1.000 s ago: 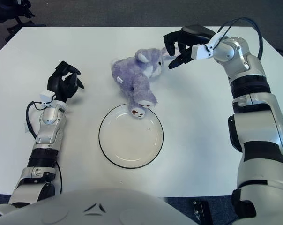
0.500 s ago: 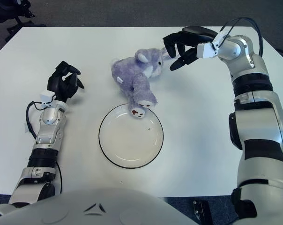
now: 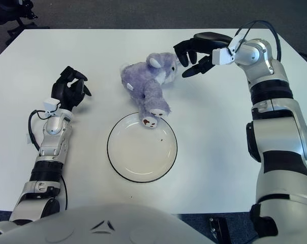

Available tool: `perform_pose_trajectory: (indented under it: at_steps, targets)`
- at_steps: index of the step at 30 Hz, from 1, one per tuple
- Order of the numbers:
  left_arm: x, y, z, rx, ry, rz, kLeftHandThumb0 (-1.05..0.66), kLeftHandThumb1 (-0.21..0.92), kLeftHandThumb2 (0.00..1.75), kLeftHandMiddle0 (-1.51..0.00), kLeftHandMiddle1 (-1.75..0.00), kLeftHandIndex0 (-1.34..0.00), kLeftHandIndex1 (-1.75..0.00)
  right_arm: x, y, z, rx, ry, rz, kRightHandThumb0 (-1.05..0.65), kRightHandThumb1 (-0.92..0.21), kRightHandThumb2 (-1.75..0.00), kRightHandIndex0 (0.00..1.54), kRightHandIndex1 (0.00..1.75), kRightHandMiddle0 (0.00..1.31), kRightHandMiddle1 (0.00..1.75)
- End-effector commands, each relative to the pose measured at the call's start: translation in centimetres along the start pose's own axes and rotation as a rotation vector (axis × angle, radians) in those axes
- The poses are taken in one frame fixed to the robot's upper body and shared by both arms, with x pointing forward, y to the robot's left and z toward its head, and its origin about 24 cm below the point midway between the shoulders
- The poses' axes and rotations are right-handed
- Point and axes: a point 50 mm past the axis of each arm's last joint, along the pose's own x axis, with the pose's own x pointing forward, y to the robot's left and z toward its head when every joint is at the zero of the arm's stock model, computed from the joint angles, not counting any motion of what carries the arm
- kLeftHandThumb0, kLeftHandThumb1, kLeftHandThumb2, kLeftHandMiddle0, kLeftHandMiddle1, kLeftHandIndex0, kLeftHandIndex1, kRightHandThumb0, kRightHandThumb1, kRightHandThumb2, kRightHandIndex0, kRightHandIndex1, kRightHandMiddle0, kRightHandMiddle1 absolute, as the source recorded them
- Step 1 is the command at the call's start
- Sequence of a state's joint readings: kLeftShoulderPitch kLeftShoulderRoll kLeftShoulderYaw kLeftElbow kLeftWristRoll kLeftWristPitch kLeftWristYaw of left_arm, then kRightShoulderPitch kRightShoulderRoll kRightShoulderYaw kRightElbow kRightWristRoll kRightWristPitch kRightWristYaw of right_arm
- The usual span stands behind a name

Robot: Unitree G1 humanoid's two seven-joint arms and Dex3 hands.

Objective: Put the doll into the plate.

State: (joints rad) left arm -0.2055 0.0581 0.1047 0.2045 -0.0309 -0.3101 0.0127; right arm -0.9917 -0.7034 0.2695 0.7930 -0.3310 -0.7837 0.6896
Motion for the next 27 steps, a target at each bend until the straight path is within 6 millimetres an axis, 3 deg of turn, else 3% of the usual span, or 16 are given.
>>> perform_pose_trajectory:
  at_steps: [1,2,4,8,16,27]
  targets:
    - [-1.7,0.1,-2.1,-0.011,0.097,0.012,-0.27,0.92,0.45,-0.91,-1.75,-0.55,-1.75,0.3,0.4,0.4,0.013,-0.012,0.017,0.41,-0.5,-1.03,0.51,1.68,0.56,1.75]
    - [-1.7,0.0,-2.1,-0.011,0.097,0.011,-0.27,0.92,0.45,-0.91,-1.75,-0.55,-1.75,0.4,0.5,0.4,0.017,-0.013,0.021,0.26,-0.44,-1.09,0.55,1.62,0.53,1.75]
    - [-1.8,0.0,-2.1,-0.012,0.097,0.011,-0.27,0.92,0.45,-0.91,-1.75,-0.55,-1.75,0.5,0.7,0.5,0.026,-0.015,0.029,0.13,-0.4,-1.14,0.58,1.56,0.5,1.75]
    - [-1.8,-0.1,-2.1,-0.014,0.097,0.011,-0.26,0.92,0.45,-0.91,-1.75,-0.55,-1.75,0.7,0.8,0.8,0.032,-0.016,0.034,0.03,-0.37,-1.17,0.59,1.52,0.49,1.75]
    - [-1.8,-0.2,-2.1,-0.017,0.096,0.011,-0.26,0.92,0.45,-0.91,-1.75,-0.55,-1.75,1.0,0.9,1.4,0.019,-0.013,0.034,0.0,-0.47,-0.96,0.6,1.36,0.54,1.62]
    - [-1.8,-0.2,-2.1,-0.018,0.093,0.009,-0.26,0.92,0.45,-0.91,-1.75,-0.55,-1.75,1.2,1.2,1.8,0.012,0.001,0.035,0.0,-0.54,-0.82,0.63,1.24,0.57,1.55]
